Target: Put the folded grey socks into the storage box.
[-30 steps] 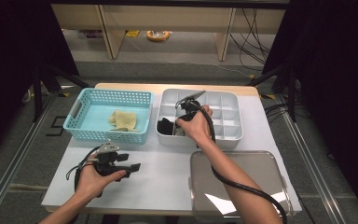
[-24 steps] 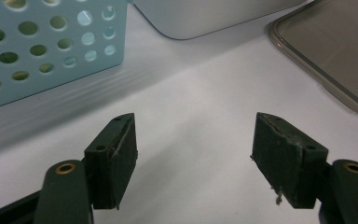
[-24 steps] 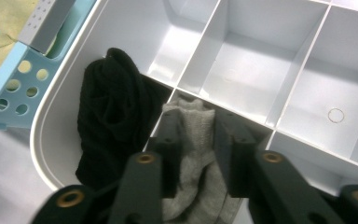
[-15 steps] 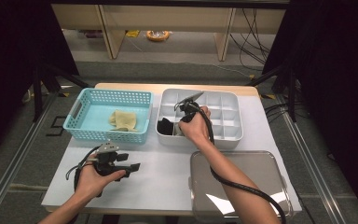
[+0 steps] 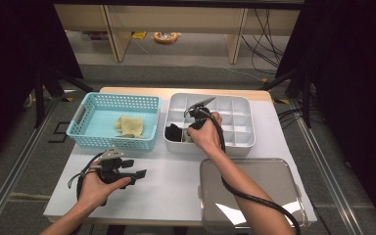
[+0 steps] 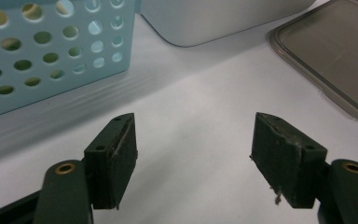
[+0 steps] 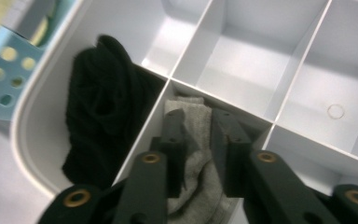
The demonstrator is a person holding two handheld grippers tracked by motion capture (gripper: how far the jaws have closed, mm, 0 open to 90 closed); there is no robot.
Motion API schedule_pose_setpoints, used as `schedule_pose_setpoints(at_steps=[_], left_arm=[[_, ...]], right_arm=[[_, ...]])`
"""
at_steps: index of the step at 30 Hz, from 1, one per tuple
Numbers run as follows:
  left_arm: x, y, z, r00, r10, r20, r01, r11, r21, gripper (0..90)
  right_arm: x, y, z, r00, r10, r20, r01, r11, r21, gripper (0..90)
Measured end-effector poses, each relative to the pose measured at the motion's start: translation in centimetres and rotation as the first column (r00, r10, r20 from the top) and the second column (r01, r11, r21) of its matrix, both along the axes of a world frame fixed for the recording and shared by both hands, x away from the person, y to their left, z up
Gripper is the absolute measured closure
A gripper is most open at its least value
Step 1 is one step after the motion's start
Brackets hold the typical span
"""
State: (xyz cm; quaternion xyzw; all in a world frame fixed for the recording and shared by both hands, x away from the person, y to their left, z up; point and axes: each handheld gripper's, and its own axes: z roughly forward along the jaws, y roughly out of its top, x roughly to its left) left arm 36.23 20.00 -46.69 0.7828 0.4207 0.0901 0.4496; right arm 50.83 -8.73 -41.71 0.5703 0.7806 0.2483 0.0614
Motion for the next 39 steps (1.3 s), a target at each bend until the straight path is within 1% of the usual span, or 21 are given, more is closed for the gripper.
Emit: schedule_pose_setpoints(at_steps=[1, 2, 4, 9, 11, 15, 17, 18, 22, 24, 27, 28, 29, 31, 32, 33, 35, 36, 37, 38, 39], left_arm=[[0.0, 0.0, 0.1, 1.0000, 0.003, -0.001, -0.003, 1.0000, -0.007, 30.5], [0.1, 0.1, 0.2, 1.0000, 0.007, 0.003, -0.007, 1.0000, -0.006, 30.5], [0.1, 0.2, 0.3, 0.9999, 0.008, 0.006, -0.008, 0.9999, -0.010, 30.5], [0.2, 0.4, 0.8, 0.9997, 0.019, 0.012, -0.019, 0.9996, -0.021, 30.5], [0.3, 0.4, 1.1, 0.9994, 0.030, 0.020, -0.030, 0.9992, -0.025, 30.3], [0.5, 0.7, 1.5, 0.9988, 0.040, 0.028, -0.040, 0.9986, -0.034, 30.3], [0.6, 0.8, 1.8, 0.9981, 0.050, 0.037, -0.049, 0.9981, -0.038, 30.2], [0.7, 0.8, 1.9, 0.9982, 0.048, 0.036, -0.047, 0.9980, -0.043, 30.1], [0.9, 0.9, 2.2, 0.9977, 0.054, 0.040, -0.052, 0.9973, -0.052, 29.8], [1.1, 1.0, 2.4, 0.9973, 0.059, 0.042, -0.057, 0.9969, -0.054, 29.8], [1.4, 1.2, 2.9, 0.9958, 0.075, 0.052, -0.072, 0.9959, -0.055, 29.9], [1.5, 1.2, 2.9, 0.9954, 0.079, 0.054, -0.076, 0.9953, -0.061, 30.0], [1.5, 1.2, 3.0, 0.9952, 0.081, 0.056, -0.077, 0.9951, -0.062, 30.0], [1.6, 1.3, 3.0, 0.9955, 0.080, 0.052, -0.076, 0.9951, -0.063, 30.0], [1.6, 1.3, 3.0, 0.9952, 0.082, 0.054, -0.079, 0.9947, -0.066, 30.0], [1.7, 1.3, 3.0, 0.9953, 0.083, 0.051, -0.079, 0.9948, -0.064, 30.0], [2.0, 1.5, 3.0, 0.9942, 0.093, 0.053, -0.090, 0.9938, -0.066, 30.0], [2.0, 1.5, 3.0, 0.9946, 0.093, 0.047, -0.090, 0.9939, -0.065, 30.0], [2.1, 1.6, 3.0, 0.9940, 0.097, 0.050, -0.094, 0.9939, -0.058, 30.0], [2.2, 1.6, 3.1, 0.9934, 0.102, 0.052, -0.099, 0.9929, -0.065, 30.0], [2.3, 1.7, 3.2, 0.9931, 0.104, 0.055, -0.100, 0.9927, -0.067, 30.1]], right_arm=[[-0.2, 0.0, 0.2, 1.0000, -0.004, 0.005, 0.004, 1.000, 0.017, 71.1], [-0.4, -0.2, 0.3, 0.9999, -0.011, 0.012, 0.011, 1.000, 0.000, 70.3], [-0.8, -0.4, 0.4, 0.9997, -0.006, 0.025, 0.006, 1.000, 0.007, 68.7], [-1.8, -1.0, 0.6, 0.9987, 0.015, 0.048, -0.018, 0.998, 0.054, 64.7], [-2.1, -1.4, 0.4, 0.9953, 0.045, 0.086, -0.050, 0.997, 0.065, 63.1], [-3.0, -2.0, 0.5, 0.9924, 0.051, 0.112, -0.065, 0.991, 0.119, 60.1], [-3.5, -2.3, 0.7, 0.9884, 0.056, 0.141, -0.074, 0.989, 0.130, 59.5], [-3.7, -2.6, 0.7, 0.9850, 0.065, 0.160, -0.084, 0.990, 0.117, 59.5], [-4.7, -3.1, 1.0, 0.9834, 0.065, 0.169, -0.088, 0.987, 0.131, 58.9], [-5.5, -3.1, 1.3, 0.9870, 0.047, 0.154, -0.071, 0.986, 0.153, 58.3], [-6.0, -3.5, 1.5, 0.9801, 0.063, 0.188, -0.091, 0.985, 0.143, 57.5], [-6.3, -3.6, 1.6, 0.9834, 0.060, 0.171, -0.086, 0.985, 0.146, 57.2], [-6.3, -3.8, 1.5, 0.9774, 0.073, 0.199, -0.105, 0.982, 0.155, 57.1], [-6.6, -4.1, 1.4, 0.9725, 0.070, 0.222, -0.105, 0.983, 0.149, 56.8], [-6.8, -4.2, 1.5, 0.9763, 0.069, 0.205, -0.102, 0.983, 0.154, 56.8], [-6.9, -4.3, 1.5, 0.9764, 0.069, 0.205, -0.101, 0.984, 0.146, 56.7], [-7.4, -4.5, 1.4, 0.9741, 0.070, 0.215, -0.108, 0.979, 0.170, 56.6], [-7.8, -4.6, 1.6, 0.9807, 0.049, 0.189, -0.083, 0.980, 0.178, 56.4], [-8.0, -4.7, 1.6, 0.9807, 0.052, 0.189, -0.083, 0.983, 0.162, 56.3], [-8.1, -4.8, 1.4, 0.9740, 0.067, 0.216, -0.105, 0.980, 0.170, 56.2], [-8.4, -5.0, 1.4, 0.9720, 0.069, 0.225, -0.109, 0.979, 0.173, 56.0]])
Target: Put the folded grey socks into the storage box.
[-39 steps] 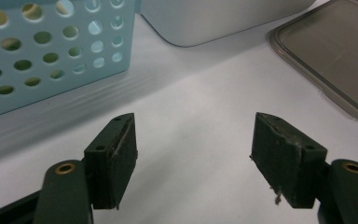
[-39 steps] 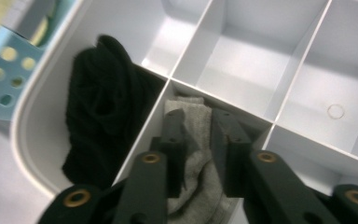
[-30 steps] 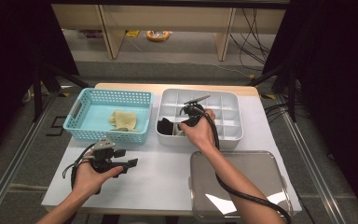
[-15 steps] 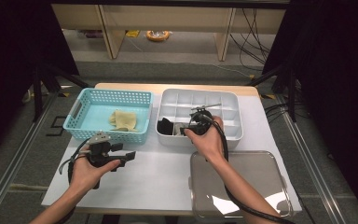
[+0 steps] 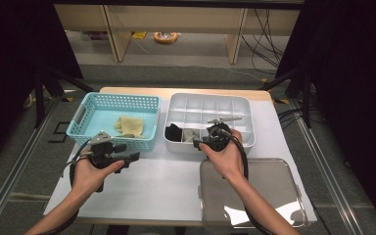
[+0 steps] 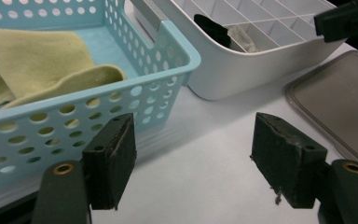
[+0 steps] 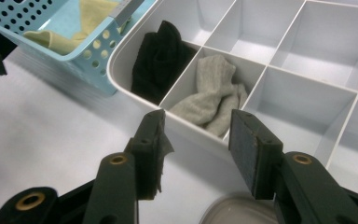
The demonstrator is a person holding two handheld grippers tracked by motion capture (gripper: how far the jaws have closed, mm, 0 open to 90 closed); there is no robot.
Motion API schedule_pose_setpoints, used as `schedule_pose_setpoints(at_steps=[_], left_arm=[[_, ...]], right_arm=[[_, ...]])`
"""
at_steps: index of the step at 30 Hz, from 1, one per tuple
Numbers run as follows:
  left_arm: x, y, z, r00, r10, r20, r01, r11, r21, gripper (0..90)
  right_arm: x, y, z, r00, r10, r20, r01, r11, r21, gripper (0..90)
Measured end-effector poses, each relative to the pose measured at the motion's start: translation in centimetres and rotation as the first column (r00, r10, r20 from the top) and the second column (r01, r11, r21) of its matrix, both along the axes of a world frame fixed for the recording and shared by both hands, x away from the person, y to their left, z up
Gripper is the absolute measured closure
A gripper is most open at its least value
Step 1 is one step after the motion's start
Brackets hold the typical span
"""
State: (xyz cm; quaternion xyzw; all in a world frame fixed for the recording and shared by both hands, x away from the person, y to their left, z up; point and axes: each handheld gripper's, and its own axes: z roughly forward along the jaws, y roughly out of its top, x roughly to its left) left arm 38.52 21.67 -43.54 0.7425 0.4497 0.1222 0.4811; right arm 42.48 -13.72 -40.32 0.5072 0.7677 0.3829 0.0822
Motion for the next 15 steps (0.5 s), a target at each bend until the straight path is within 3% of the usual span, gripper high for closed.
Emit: schedule_pose_setpoints(at_steps=[4, 5, 10, 12, 15], left_arm=[[0.4, 0.2, 0.3, 0.9998, 0.020, 0.005, -0.020, 0.9998, -0.005, 30.2], [0.5, 0.2, 0.4, 0.9998, 0.019, 0.009, -0.019, 0.9998, -0.007, 30.3], [1.3, 0.6, 1.0, 0.9991, 0.035, 0.023, -0.035, 0.9992, -0.020, 30.6], [1.5, 0.7, 1.2, 0.9987, 0.043, 0.027, -0.043, 0.9989, -0.018, 30.6], [1.9, 1.0, 1.5, 0.9982, 0.053, 0.028, -0.052, 0.9985, -0.018, 30.6]], right_arm=[[-1.2, -0.4, -0.3, 0.9998, -0.005, -0.017, 0.005, 1.000, 0.027, 55.2], [-1.4, -0.7, -0.4, 1.0000, 0.008, 0.000, -0.008, 1.000, 0.012, 54.9], [-2.8, -1.2, -1.2, 0.9999, -0.010, -0.003, 0.010, 0.999, 0.039, 54.9], [-3.1, -1.5, -1.2, 0.9995, 0.005, 0.031, -0.007, 0.999, 0.049, 54.9], [-3.6, -1.8, -1.2, 0.9995, -0.006, 0.031, 0.004, 0.998, 0.061, 55.0]])
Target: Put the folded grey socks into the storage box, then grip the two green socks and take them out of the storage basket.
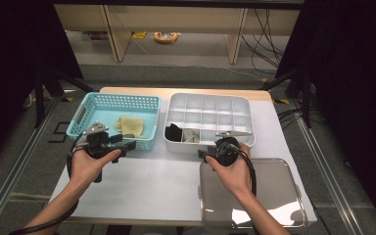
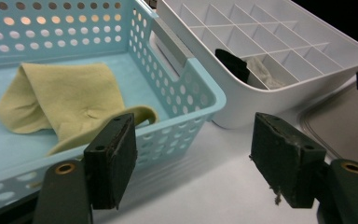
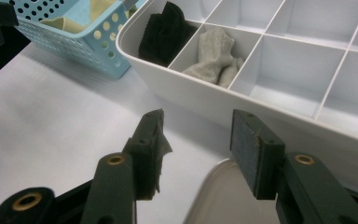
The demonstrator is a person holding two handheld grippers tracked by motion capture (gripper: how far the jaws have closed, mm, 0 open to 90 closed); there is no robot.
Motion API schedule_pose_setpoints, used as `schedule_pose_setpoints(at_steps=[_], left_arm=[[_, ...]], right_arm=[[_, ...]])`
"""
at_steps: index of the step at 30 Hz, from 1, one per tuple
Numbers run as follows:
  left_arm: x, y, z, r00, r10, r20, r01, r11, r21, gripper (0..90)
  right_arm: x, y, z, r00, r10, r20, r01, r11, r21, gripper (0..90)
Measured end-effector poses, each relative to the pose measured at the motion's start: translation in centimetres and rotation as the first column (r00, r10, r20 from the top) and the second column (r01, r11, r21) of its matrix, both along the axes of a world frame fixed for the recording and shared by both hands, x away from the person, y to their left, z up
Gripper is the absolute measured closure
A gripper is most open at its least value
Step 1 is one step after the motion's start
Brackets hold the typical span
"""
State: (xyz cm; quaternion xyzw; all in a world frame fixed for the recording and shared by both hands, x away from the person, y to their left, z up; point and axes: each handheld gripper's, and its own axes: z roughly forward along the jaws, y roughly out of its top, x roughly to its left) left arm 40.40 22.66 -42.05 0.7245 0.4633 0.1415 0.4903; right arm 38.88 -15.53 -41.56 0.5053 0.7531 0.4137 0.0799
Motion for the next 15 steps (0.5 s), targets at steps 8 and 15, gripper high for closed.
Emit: schedule_pose_setpoints(at_steps=[8, 15], left_arm=[[1.1, 0.3, 0.3, 0.9994, 0.029, -0.020, -0.029, 0.9995, 0.013, 30.6], [2.8, 0.3, 0.8, 0.9980, 0.048, -0.042, -0.046, 0.9975, 0.054, 30.9]], right_arm=[[-0.9, -0.6, -0.5, 1.0000, -0.006, -0.004, 0.006, 1.000, -0.007, 54.8], [-1.9, -0.9, -0.9, 0.9997, 0.022, -0.013, -0.022, 1.000, 0.013, 54.3]])
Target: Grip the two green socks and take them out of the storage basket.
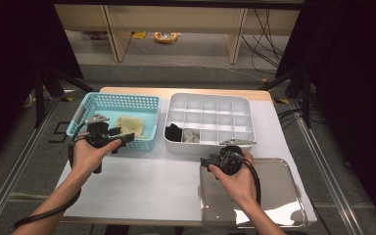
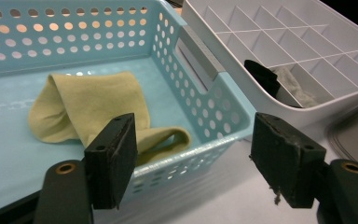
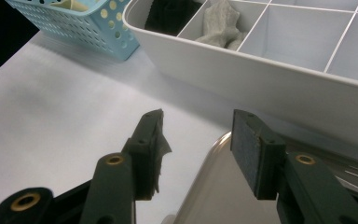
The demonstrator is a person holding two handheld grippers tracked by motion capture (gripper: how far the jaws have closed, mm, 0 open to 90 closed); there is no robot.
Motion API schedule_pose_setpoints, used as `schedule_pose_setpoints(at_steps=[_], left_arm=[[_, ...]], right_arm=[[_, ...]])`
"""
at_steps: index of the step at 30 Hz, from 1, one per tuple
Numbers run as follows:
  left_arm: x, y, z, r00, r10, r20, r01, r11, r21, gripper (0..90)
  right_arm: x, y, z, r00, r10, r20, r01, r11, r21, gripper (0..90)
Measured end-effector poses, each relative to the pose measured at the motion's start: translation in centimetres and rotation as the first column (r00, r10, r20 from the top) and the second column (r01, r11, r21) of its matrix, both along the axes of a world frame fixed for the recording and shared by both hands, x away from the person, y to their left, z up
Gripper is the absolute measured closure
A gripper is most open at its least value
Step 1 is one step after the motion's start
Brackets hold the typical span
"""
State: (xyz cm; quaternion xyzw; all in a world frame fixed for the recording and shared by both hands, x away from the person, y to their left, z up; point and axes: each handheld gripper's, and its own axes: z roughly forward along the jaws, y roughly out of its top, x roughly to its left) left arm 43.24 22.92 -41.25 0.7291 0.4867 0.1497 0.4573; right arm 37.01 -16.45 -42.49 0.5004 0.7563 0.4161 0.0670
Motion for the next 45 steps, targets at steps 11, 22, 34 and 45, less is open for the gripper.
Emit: schedule_pose_setpoints(at_steps=[11, 22, 34, 45], left_arm=[[3.8, 0.9, 0.7, 0.9979, 0.032, -0.056, -0.029, 0.9982, 0.052, 31.2], [7.0, 1.8, -0.4, 0.9814, 0.087, -0.171, -0.066, 0.9904, 0.121, 31.2], [4.7, 0.4, 0.3, 0.9811, -0.017, -0.193, 0.037, 0.9944, 0.099, 34.2], [4.8, 0.2, -0.1, 0.9740, -0.056, -0.220, 0.084, 0.9886, 0.124, 43.5]], right_arm=[[-0.4, 0.1, -0.4, 0.9998, -0.009, -0.020, 0.008, 1.000, -0.015, 53.8], [-0.6, 0.4, -0.7, 0.9997, 0.004, -0.025, -0.004, 1.000, -0.011, 53.5], [-0.8, 0.5, -0.5, 0.9984, -0.006, -0.056, 0.006, 1.000, -0.006, 53.3], [-0.7, 0.5, -0.7, 0.9981, -0.003, -0.061, 0.001, 1.000, -0.030, 53.2]])
